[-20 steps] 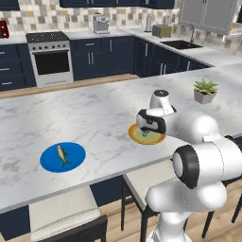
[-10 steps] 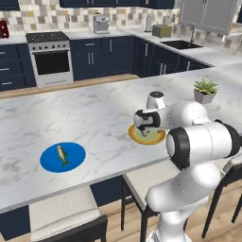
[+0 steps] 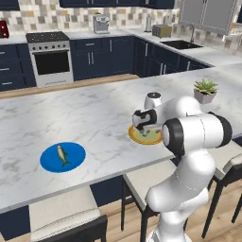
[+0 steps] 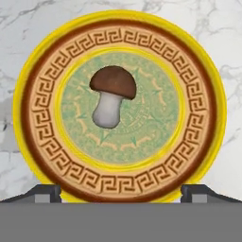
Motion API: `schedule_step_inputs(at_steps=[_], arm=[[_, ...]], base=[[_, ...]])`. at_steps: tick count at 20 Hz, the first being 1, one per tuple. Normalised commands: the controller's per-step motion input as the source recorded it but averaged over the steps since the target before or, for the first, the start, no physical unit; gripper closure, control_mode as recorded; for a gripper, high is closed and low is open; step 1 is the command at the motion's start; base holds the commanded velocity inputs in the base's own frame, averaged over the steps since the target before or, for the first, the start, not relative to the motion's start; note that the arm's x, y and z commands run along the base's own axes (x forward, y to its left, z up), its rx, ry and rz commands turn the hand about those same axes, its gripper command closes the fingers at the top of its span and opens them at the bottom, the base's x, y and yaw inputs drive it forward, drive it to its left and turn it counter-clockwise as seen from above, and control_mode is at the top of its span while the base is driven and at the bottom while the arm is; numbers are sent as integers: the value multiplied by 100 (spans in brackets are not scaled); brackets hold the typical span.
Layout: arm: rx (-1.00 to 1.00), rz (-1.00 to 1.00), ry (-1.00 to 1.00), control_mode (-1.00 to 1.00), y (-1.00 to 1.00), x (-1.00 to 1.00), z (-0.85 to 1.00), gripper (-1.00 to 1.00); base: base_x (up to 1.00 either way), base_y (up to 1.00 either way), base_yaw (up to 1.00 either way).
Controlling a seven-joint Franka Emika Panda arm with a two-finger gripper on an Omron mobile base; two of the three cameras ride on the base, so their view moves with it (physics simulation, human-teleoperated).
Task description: Transport the fish and mushroom to the fridge. Place the fish on the rack containing meat and place the mushroom on the rack containing the vegetable, ensuring meats and vegetables are on different racks.
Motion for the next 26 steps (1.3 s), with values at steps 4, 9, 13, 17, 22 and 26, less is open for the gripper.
schedule_step_inputs(at_steps=[4, 9, 13, 17, 22, 26], arm=[[0, -11, 0, -100, 0, 17, -16, -100], [0, -13, 0, -100, 0, 21, -13, -100], [0, -9, 0, -100, 0, 25, -16, -100], [0, -2, 0, -100, 0, 31, -19, -100], [0, 0, 0, -100, 0, 34, -23, -100], [0, 0, 0, -100, 0, 30, -25, -100]], base=[[0, 0, 0], [0, 0, 0], [0, 0, 0], [0, 0, 0], [0, 0, 0], [0, 0, 0]])
